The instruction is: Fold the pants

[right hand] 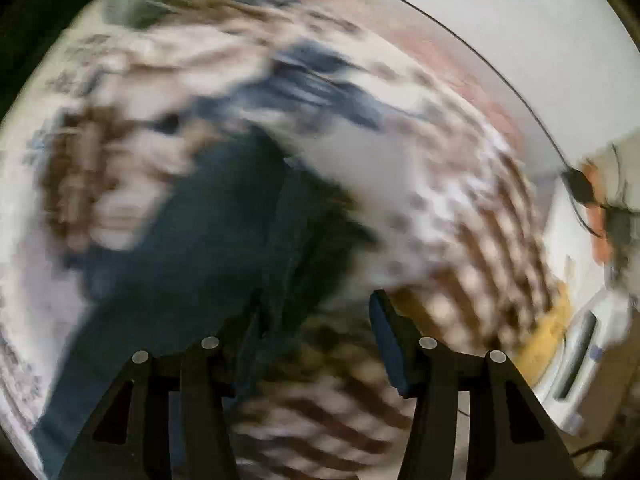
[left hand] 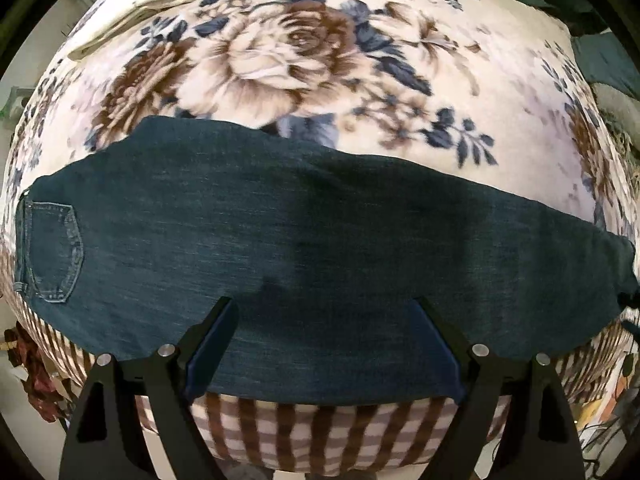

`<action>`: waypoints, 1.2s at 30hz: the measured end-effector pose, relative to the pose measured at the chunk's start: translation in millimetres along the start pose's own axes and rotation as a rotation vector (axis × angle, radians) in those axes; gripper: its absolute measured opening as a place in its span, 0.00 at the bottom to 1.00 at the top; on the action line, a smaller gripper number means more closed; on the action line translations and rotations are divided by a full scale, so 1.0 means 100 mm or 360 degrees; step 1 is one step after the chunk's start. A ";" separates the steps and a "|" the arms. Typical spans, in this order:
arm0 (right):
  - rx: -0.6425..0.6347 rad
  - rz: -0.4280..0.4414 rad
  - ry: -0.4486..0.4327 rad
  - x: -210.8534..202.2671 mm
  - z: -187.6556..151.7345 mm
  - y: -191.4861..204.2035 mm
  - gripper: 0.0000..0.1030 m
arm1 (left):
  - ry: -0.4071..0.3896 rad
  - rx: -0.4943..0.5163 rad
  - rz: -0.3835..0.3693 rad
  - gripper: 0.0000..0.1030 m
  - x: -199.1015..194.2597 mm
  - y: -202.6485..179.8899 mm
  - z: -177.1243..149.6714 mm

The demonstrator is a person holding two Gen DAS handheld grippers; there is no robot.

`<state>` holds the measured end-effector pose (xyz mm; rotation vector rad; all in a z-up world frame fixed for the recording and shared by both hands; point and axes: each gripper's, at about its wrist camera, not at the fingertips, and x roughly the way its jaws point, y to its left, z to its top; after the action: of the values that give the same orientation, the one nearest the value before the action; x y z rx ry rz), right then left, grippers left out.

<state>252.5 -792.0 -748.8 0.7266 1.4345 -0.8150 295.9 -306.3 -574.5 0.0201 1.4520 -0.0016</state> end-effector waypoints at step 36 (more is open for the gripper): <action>-0.0265 0.0531 0.0516 -0.41 -4.47 3.12 0.02 | -0.0139 -0.1057 -0.0383 0.19 0.21 4.56 -0.24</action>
<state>267.8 -245.5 -733.5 0.9684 1.5892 -0.3245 280.5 150.7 -592.6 -0.6879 1.3018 0.2785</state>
